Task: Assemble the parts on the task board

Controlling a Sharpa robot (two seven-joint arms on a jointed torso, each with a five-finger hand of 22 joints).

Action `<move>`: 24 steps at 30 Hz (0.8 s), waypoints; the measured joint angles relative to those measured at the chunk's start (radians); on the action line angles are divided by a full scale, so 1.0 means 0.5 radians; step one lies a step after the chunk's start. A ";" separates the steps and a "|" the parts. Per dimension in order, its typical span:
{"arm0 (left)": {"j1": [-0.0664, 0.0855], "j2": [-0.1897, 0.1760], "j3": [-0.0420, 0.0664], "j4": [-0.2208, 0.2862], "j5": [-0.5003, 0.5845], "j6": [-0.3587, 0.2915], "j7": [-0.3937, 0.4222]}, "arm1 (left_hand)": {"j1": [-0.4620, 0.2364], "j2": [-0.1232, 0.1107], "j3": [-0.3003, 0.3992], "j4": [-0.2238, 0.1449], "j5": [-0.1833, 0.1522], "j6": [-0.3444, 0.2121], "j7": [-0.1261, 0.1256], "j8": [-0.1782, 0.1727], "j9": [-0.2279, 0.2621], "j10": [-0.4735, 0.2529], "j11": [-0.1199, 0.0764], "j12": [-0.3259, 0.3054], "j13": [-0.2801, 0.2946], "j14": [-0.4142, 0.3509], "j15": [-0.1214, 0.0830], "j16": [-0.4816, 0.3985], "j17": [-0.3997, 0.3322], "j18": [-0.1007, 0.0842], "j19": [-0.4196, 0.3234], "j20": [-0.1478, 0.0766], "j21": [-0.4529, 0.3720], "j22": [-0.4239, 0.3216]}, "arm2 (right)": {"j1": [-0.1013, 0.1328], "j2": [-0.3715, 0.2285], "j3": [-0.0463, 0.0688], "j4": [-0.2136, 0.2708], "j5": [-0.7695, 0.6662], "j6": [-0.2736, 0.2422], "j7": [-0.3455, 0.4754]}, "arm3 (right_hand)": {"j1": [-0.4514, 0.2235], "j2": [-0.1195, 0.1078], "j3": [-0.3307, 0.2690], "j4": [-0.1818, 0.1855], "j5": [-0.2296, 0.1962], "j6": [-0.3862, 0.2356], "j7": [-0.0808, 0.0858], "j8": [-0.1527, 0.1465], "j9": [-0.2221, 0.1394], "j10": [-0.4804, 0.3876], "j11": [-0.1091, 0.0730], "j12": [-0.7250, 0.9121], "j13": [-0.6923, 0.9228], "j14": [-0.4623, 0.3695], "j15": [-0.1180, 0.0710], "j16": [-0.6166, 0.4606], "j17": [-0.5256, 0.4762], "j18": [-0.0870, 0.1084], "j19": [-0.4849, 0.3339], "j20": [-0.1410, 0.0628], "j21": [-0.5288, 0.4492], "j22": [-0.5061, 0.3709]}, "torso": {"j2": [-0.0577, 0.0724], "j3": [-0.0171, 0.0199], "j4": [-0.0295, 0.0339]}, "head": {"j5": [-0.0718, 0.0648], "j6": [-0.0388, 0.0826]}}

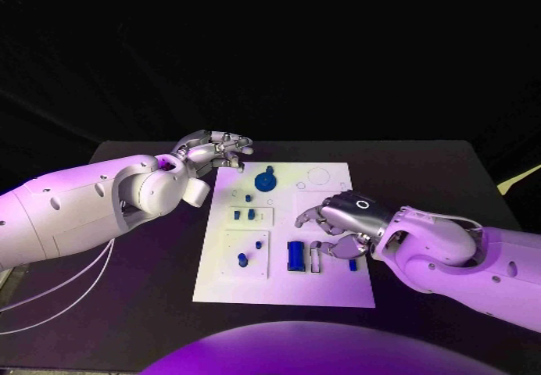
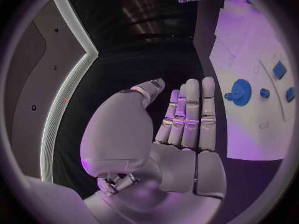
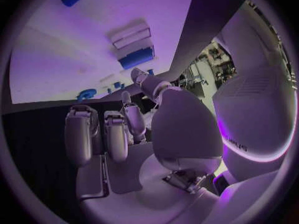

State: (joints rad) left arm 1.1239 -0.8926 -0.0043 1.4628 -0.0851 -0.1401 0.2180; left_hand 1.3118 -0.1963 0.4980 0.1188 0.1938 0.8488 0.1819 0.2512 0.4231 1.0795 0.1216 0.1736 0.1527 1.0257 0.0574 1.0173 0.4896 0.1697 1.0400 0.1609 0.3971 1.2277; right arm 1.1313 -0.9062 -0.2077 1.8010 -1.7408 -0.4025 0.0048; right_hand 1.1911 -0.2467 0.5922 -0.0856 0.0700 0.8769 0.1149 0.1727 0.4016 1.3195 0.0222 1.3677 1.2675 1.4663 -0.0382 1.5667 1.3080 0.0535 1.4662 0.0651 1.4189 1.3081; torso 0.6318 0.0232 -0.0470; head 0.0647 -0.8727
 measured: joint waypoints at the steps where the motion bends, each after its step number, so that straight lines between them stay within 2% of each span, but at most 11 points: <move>1: 0.000 0.000 0.000 -0.001 0.000 0.000 0.000 | 0.000 0.000 0.000 0.000 0.000 0.000 0.000 0.000 0.000 0.000 0.000 0.000 0.000 0.000 0.000 0.000 0.000 0.000 0.000 0.000 0.000 0.000 | 0.008 -0.025 0.003 0.009 0.072 -0.031 0.000 | -0.027 -0.001 -0.027 0.027 0.000 0.016 0.015 0.020 0.001 0.005 0.023 0.006 0.006 -0.001 0.018 0.000 0.000 0.000 0.000 0.015 0.008 0.000 | 0.000 -0.0002 0.000 | -0.003 0.000; 3: 0.000 0.000 0.000 -0.002 0.000 0.000 0.000 | 0.000 0.000 0.000 0.000 0.000 0.000 0.000 0.000 0.000 0.000 0.000 0.000 0.000 0.000 0.000 0.000 0.000 0.000 0.000 0.000 0.000 0.000 | 0.026 -0.093 0.009 0.025 0.250 -0.094 -0.005 | -0.078 -0.001 -0.100 0.090 0.018 0.067 0.038 0.071 0.011 0.032 0.058 0.024 0.024 -0.001 0.052 0.000 0.000 -0.026 0.000 0.046 0.026 0.000 | -0.002 -0.0012 -0.001 | -0.009 0.000; 5: 0.000 0.000 0.000 -0.002 0.000 0.000 0.000 | 0.000 0.000 0.000 0.000 0.000 0.000 0.000 0.000 0.000 0.000 0.000 0.000 0.000 0.000 0.000 0.000 0.000 0.000 0.000 0.000 0.000 0.000 | 0.037 -0.164 0.012 0.037 0.421 -0.137 -0.027 | -0.105 0.011 -0.209 0.155 0.027 0.095 0.038 0.123 0.026 0.050 0.074 0.041 0.046 -0.003 0.059 0.000 0.000 -0.033 0.000 0.057 0.056 0.000 | -0.002 -0.0023 -0.002 | -0.017 0.000; 8: 0.000 0.000 0.000 -0.001 0.000 -0.001 0.000 | 0.000 0.000 0.000 0.000 0.000 0.000 0.000 0.004 0.000 0.000 0.000 0.000 0.000 0.000 0.000 0.000 0.000 0.000 0.000 0.000 0.000 0.000 | 0.041 -0.249 0.012 0.050 0.604 -0.165 -0.088 | -0.135 0.006 -0.358 0.250 0.027 0.146 0.014 0.203 0.060 0.088 0.048 0.064 0.077 -0.003 0.058 0.000 0.000 -0.033 0.000 0.057 0.084 0.000 | -0.002 -0.0031 -0.003 | -0.028 0.000; 11: 0.000 -0.001 -0.001 0.000 0.000 -0.001 0.000 | 0.000 0.000 0.000 0.000 0.000 0.000 0.000 0.008 0.000 0.000 0.000 0.000 0.000 0.000 0.000 0.000 0.000 0.000 0.000 0.000 0.000 0.000 | 0.035 -0.350 0.012 0.078 0.750 -0.178 -0.199 | -0.147 0.012 -0.558 0.414 0.027 0.178 -0.018 0.292 0.111 0.132 0.018 0.082 0.082 -0.003 0.022 0.000 0.000 -0.033 0.000 0.040 0.117 0.000 | -0.002 -0.0029 -0.004 | -0.039 0.000; 12: 0.000 -0.001 -0.001 0.001 0.000 -0.001 0.000 | 0.000 0.000 0.000 0.000 0.000 0.000 0.000 0.008 0.000 0.000 0.000 0.000 0.000 0.000 0.000 0.000 0.000 0.000 0.000 0.000 0.000 0.000 | 0.028 -0.380 0.013 0.089 0.784 -0.180 -0.239 | -0.147 0.012 -0.616 0.472 0.027 0.183 -0.022 0.314 0.125 0.137 0.013 0.082 0.082 -0.003 0.022 0.000 0.000 -0.033 0.000 0.034 0.117 0.000 | -0.002 -0.0027 -0.005 | -0.044 0.000; 14: 0.000 -0.002 -0.001 0.002 0.000 -0.001 0.001 | 0.000 0.000 0.000 0.000 0.000 0.000 0.000 0.008 0.000 0.000 0.000 0.000 0.000 0.000 0.000 0.000 0.000 0.000 0.000 0.000 0.000 0.000 | 0.006 -0.440 0.012 0.116 0.846 -0.182 -0.339 | -0.141 0.018 -0.697 0.586 0.016 0.190 -0.030 0.351 0.150 0.145 0.005 0.082 0.082 0.004 0.015 0.000 0.000 -0.033 0.000 0.033 0.117 0.000 | -0.002 -0.0025 -0.006 | -0.050 0.000; 17: 0.000 -0.002 -0.001 0.003 0.000 -0.002 0.001 | 0.000 0.000 0.000 0.000 0.000 0.000 0.000 0.008 0.000 0.000 0.000 0.000 0.000 0.000 0.000 0.000 0.000 0.000 0.000 0.000 0.000 0.000 | -0.039 -0.496 0.008 0.160 0.899 -0.183 -0.483 | -0.092 0.031 -0.745 0.698 -0.005 0.204 -0.043 0.390 0.177 0.156 -0.006 0.082 0.082 0.001 0.003 0.000 0.000 -0.033 0.000 0.019 0.117 0.000 | -0.002 -0.0023 -0.008 | -0.067 0.000; 20: 0.000 -0.002 -0.002 0.004 0.000 -0.002 0.001 | 0.000 0.000 0.000 0.000 0.000 0.000 0.000 0.008 0.000 0.000 0.000 0.000 0.000 0.000 0.000 0.000 0.000 0.000 0.000 0.000 0.000 0.000 | -0.093 -0.528 0.007 0.198 0.918 -0.186 -0.614 | -0.064 0.025 -0.762 0.740 -0.014 0.223 -0.062 0.414 0.196 0.164 -0.014 0.082 0.082 -0.002 -0.006 0.000 0.000 -0.033 -0.004 0.015 0.124 0.000 | -0.003 -0.0021 -0.009 | -0.081 0.000; 21: 0.000 -0.002 -0.002 0.004 0.000 -0.002 0.001 | 0.000 0.000 0.000 0.000 0.000 0.000 0.000 0.008 0.000 0.000 0.000 0.000 0.002 0.000 0.000 0.000 0.000 0.000 0.000 0.000 0.000 0.000 | -0.110 -0.533 0.006 0.206 0.919 -0.188 -0.650 | -0.052 0.037 -0.762 0.740 -0.014 0.235 -0.075 0.429 0.204 0.174 -0.023 0.082 0.082 -0.007 -0.010 0.000 0.000 -0.033 0.000 0.005 0.124 0.000 | -0.003 -0.0013 -0.010 | -0.085 0.000; 24: 0.000 -0.001 -0.003 0.004 0.000 -0.002 0.001 | 0.000 0.000 0.000 0.000 0.000 0.000 0.000 0.008 0.000 0.000 0.000 0.000 0.002 0.000 0.000 0.000 0.000 0.000 0.000 0.000 0.000 0.000 | -0.149 -0.537 0.003 0.222 0.916 -0.195 -0.756 | -0.052 0.037 -0.762 0.740 -0.014 0.252 -0.078 0.444 0.215 0.183 -0.033 0.089 0.082 0.001 -0.018 0.000 -0.001 -0.033 0.000 0.005 0.124 -0.001 | -0.005 -0.0002 -0.013 | -0.093 0.000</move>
State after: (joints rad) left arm 1.1239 -0.8933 -0.0059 1.4648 -0.0853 -0.1411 0.2185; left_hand 1.3118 -0.1963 0.4980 0.1188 0.1938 0.8488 0.1819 0.2549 0.4232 1.0795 0.1216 0.1736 0.1536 1.0257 0.0574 1.0172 0.4897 0.1697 1.0399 0.1609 0.3971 1.2276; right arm 1.0569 -1.1748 -0.2061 1.9120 -1.2828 -0.4998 -0.3732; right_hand 1.1653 -0.2280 0.2114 0.2845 0.0632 1.0032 0.0761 0.3946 0.5090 1.4110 0.0057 1.4121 1.3083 1.4667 -0.0470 1.5667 1.3077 0.0372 1.4663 0.0676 1.4811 1.3078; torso 0.6295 0.0231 -0.0534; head 0.0183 -0.8727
